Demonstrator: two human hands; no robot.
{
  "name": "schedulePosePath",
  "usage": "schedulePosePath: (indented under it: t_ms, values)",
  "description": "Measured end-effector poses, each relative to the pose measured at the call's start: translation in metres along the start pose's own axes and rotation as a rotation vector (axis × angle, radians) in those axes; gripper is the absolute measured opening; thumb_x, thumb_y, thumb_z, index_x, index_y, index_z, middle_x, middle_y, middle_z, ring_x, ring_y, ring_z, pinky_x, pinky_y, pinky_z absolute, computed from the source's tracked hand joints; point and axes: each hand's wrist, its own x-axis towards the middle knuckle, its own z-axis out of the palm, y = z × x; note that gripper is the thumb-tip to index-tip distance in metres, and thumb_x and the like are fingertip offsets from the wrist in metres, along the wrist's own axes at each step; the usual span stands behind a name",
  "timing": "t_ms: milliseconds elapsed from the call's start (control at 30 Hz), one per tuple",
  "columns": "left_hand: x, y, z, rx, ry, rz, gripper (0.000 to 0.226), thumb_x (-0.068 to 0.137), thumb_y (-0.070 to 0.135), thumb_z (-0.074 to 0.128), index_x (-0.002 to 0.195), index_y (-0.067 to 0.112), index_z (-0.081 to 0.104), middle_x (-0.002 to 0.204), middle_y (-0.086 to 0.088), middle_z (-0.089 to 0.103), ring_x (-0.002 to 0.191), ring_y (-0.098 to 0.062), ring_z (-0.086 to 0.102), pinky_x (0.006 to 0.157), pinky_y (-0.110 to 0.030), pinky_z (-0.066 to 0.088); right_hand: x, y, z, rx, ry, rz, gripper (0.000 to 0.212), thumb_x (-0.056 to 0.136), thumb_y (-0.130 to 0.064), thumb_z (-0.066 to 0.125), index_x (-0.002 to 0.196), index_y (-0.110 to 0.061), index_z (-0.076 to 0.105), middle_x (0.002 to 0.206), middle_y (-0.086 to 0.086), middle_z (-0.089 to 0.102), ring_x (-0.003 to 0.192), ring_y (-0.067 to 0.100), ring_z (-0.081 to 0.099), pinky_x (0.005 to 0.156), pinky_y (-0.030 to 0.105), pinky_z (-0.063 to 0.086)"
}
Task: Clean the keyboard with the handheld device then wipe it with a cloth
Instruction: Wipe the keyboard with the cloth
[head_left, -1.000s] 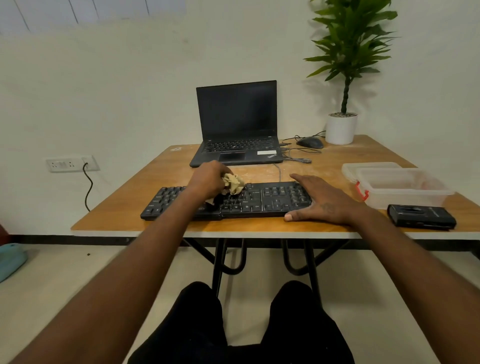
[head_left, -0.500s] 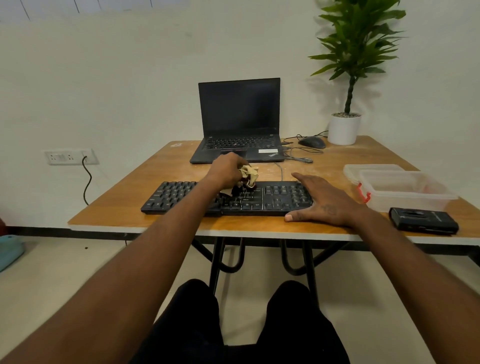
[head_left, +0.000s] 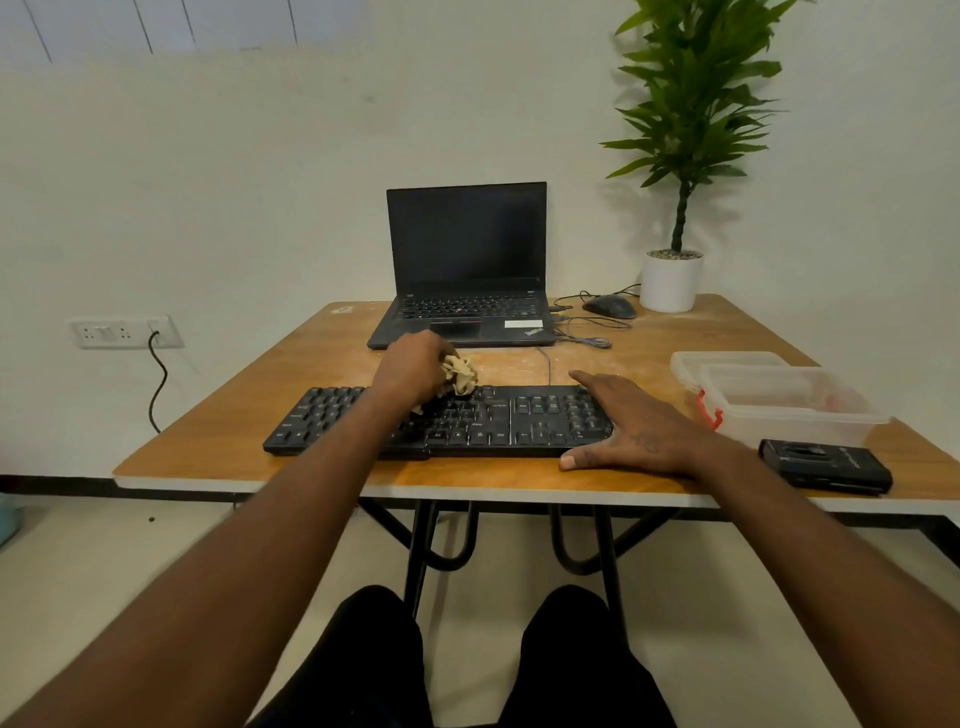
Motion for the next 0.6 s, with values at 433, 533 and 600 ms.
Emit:
schedulePosePath:
  t_ms: [433, 533, 600]
  values:
    - [0.009, 0.061, 0.022, -0.153, -0.114, 0.145, 0.042, 0.095, -0.001, 0.059, 0.132, 0.017, 0.067, 0.129, -0.008, 0.068, 0.111, -0.019, 0.063, 0.089, -0.030, 0.053, -0.002, 0.003, 0.000, 0.001, 0.005, 0.022, 0.136, 0.055, -0.095, 0.062, 0.158, -0.039, -0.008, 0.168, -0.004, 0.008, 0.152, 0.021, 0.012, 0.120, 0.051, 0.026]
    - [0.011, 0.091, 0.031, -0.164, -0.126, 0.200, 0.041, 0.094, 0.000, 0.061, 0.131, 0.016, 0.068, 0.131, -0.009, 0.067, 0.117, -0.022, 0.062, 0.095, -0.034, 0.053, -0.005, -0.001, -0.001, 0.016, 0.006, 0.020, 0.136, 0.059, -0.090, 0.066, 0.159, -0.037, -0.010, 0.168, -0.002, 0.006, 0.153, 0.021, 0.012, 0.121, 0.050, 0.026]
    - [0.012, 0.105, 0.035, -0.159, -0.122, 0.217, 0.039, 0.094, 0.001, 0.062, 0.129, 0.016, 0.069, 0.131, -0.009, 0.067, 0.118, -0.022, 0.061, 0.095, -0.034, 0.053, -0.005, -0.002, -0.001, 0.025, 0.003, 0.024, 0.138, 0.059, -0.090, 0.066, 0.158, -0.035, -0.012, 0.169, -0.002, 0.005, 0.153, 0.022, 0.011, 0.121, 0.049, 0.026]
